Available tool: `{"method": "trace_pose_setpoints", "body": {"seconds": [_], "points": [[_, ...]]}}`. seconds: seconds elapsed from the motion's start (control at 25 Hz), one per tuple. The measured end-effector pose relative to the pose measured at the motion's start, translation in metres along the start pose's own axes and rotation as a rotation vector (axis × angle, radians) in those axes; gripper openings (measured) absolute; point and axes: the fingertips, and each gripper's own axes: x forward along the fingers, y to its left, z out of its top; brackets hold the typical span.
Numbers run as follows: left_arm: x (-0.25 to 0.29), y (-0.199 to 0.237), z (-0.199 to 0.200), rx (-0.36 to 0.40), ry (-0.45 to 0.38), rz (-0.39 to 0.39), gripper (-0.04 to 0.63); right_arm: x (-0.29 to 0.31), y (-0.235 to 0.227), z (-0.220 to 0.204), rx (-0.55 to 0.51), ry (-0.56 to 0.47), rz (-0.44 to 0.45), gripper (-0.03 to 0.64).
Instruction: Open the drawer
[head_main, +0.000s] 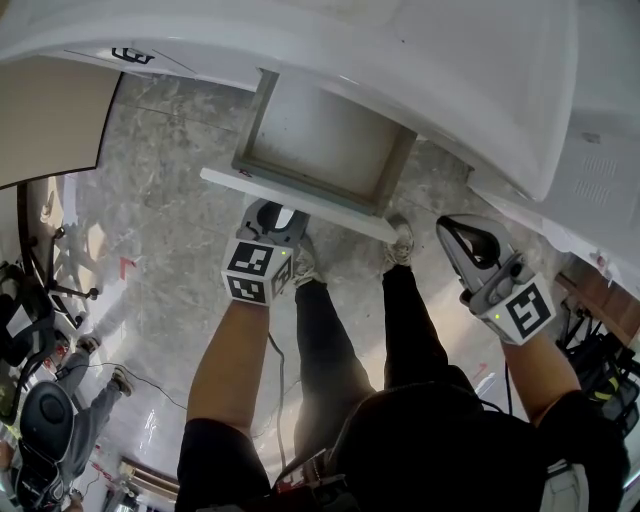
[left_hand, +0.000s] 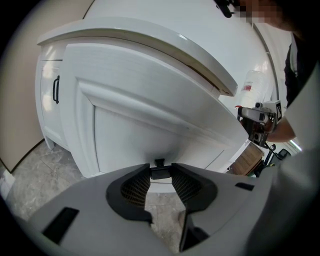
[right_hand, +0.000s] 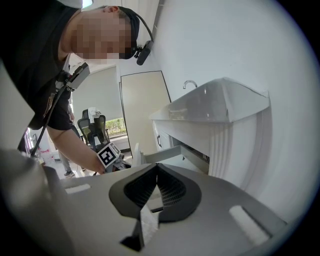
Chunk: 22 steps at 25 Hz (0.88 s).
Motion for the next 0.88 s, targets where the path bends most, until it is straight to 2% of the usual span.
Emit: {"method": "trace_pose_setpoints", "body": {"seconds": [0.64, 0.88], "points": [[-0.012, -0.001, -0.013, -0.005, -0.001, 0.012, 0.137, -0.002, 0.010, 0.001, -0.011, -0.002, 0.001, -0.005], [-0.014, -0.001, -0.013, 0.017, 0.004, 0.004, 0.137, -0.002, 0.012, 0.001, -0.016, 0.004, 0.001, -0.005]]}}
